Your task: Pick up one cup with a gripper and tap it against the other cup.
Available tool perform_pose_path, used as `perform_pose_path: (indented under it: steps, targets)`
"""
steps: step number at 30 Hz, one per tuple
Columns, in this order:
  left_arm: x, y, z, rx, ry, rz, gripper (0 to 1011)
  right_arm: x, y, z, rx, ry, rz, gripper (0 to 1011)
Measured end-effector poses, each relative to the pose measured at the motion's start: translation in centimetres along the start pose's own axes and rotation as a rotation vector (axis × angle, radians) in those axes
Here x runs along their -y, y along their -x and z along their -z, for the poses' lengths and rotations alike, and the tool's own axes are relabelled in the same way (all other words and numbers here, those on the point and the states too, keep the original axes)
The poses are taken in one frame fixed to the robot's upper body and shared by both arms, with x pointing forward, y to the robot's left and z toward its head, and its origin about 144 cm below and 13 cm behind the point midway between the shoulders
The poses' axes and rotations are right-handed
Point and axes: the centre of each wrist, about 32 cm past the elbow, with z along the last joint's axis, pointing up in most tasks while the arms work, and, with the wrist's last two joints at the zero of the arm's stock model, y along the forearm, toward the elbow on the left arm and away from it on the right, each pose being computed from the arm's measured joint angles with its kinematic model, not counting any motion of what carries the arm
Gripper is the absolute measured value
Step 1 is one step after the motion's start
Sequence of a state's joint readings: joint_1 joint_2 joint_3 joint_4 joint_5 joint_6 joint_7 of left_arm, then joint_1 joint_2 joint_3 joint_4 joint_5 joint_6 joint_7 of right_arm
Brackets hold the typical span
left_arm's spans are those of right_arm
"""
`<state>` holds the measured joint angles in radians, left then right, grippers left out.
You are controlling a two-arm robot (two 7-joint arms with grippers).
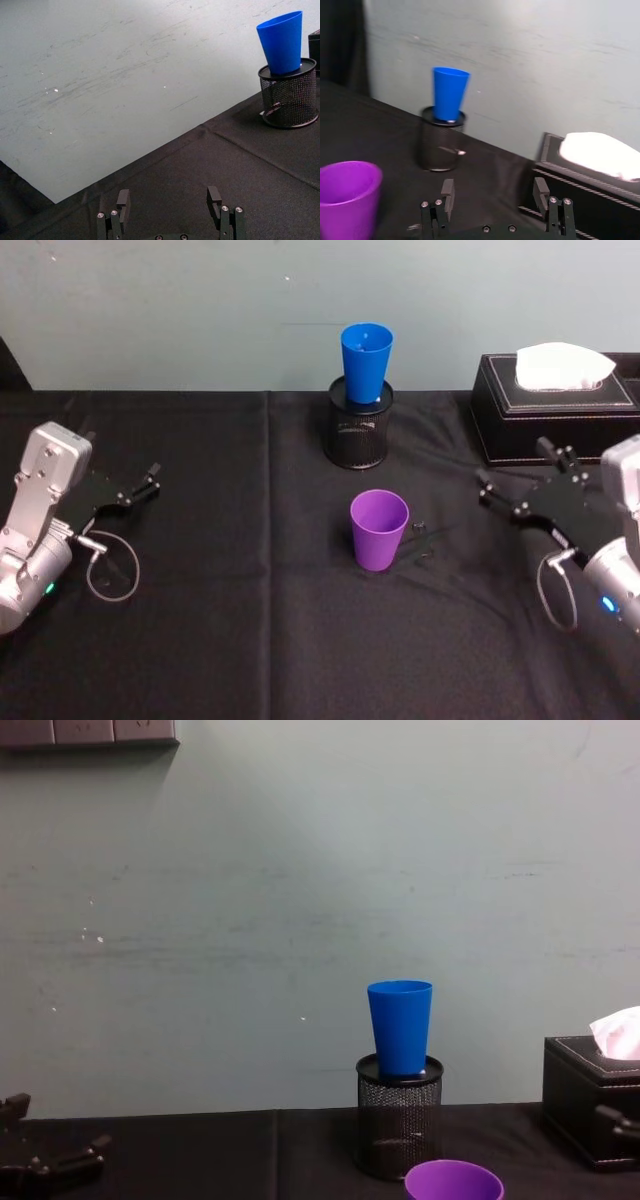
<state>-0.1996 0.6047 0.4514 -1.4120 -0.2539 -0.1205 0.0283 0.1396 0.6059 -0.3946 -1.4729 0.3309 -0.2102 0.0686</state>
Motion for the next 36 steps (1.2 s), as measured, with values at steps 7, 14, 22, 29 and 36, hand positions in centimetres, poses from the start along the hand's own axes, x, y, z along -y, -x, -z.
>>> perform_pose_path:
  steps: [7, 14, 22, 29, 36]
  targets:
    - [0.0, 0.0, 0.0, 0.0, 0.0, 0.0, 1005, 2.2, 1.3, 0.4, -0.085, -0.013, -0.105, 1003]
    - [0.0, 0.0, 0.0, 0.0, 0.0, 0.0, 1005, 3.8, 1.8, 0.8, -0.154, 0.001, -0.208, 1003]
    - [0.0, 0.0, 0.0, 0.0, 0.0, 0.0, 1005, 3.1, 2.4, 0.8, -0.183, 0.041, -0.327, 1003]
    - [0.0, 0.0, 0.0, 0.0, 0.0, 0.0, 1005, 1.4, 2.4, 0.8, -0.188, 0.066, -0.381, 1003]
    - [0.0, 0.0, 0.0, 0.0, 0.0, 0.0, 1005, -0.1, 2.5, 1.0, -0.179, 0.081, -0.418, 1003]
